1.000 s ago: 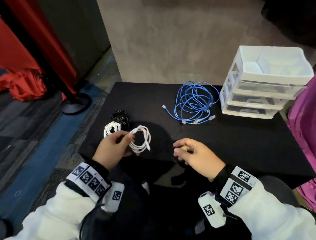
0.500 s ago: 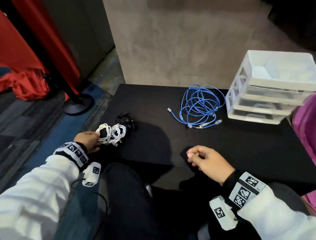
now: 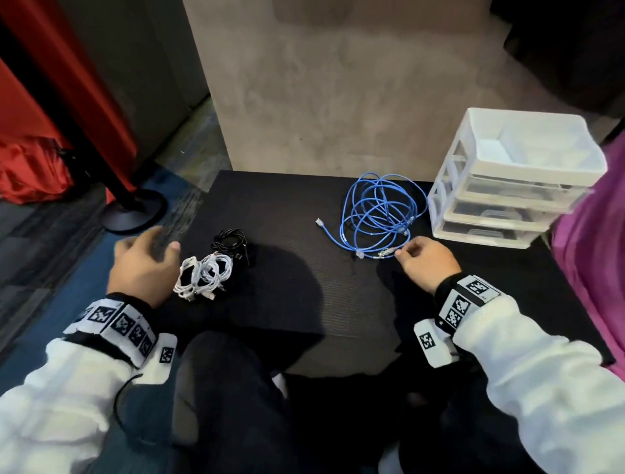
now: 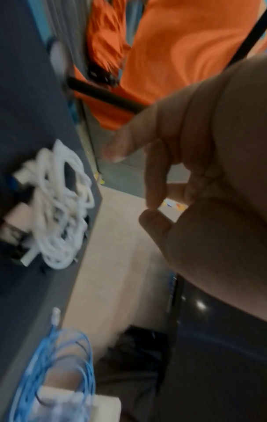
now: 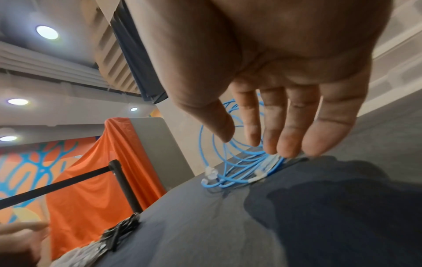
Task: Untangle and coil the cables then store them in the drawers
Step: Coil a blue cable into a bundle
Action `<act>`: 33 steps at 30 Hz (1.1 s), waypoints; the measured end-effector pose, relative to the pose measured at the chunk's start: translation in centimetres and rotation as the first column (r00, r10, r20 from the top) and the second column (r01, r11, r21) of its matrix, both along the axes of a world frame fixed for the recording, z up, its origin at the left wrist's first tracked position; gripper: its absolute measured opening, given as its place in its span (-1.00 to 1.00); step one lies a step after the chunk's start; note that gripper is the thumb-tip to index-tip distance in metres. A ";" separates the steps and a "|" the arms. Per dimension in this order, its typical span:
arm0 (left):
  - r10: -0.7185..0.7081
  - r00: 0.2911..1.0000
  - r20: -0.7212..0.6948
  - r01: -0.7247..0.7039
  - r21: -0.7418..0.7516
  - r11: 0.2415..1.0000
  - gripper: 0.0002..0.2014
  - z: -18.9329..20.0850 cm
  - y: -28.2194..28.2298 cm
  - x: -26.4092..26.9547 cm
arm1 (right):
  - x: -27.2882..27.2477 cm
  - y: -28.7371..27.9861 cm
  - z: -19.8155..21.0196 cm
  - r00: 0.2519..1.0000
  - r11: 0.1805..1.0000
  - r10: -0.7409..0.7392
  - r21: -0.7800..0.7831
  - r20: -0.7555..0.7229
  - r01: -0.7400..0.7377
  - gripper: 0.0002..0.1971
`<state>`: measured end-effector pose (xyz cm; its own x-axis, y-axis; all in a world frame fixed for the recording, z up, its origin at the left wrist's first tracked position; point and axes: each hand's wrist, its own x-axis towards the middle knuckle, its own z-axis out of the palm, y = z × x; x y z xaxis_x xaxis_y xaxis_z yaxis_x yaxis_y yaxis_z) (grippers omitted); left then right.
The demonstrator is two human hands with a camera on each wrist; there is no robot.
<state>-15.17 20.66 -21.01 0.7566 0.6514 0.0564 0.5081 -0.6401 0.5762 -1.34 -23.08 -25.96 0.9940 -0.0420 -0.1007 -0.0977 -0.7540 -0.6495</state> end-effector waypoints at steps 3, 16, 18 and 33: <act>-0.136 0.974 0.180 0.132 0.036 0.991 -0.62 0.7 -2.7 0.4 | 1.8 -1.4 0.6 0.987 0.991 -0.119 0.067 0.108 0.112 -0.73; -0.479 0.813 0.332 0.568 -0.266 0.779 -0.68 -2.1 -21.7 3.5 | 5.3 -1.1 2.7 0.980 0.994 0.086 0.055 0.182 -0.098 -0.87; -0.480 0.810 0.338 0.566 -0.236 0.790 -0.70 -1.6 -23.2 4.8 | 4.5 -1.3 2.4 0.964 0.980 0.099 0.146 0.245 -0.137 -0.83; -0.672 0.679 0.295 0.727 -0.146 0.671 -0.85 0.0 -26.4 10.4 | -2.0 -6.3 6.8 0.936 0.863 0.099 0.440 0.338 -0.250 -0.90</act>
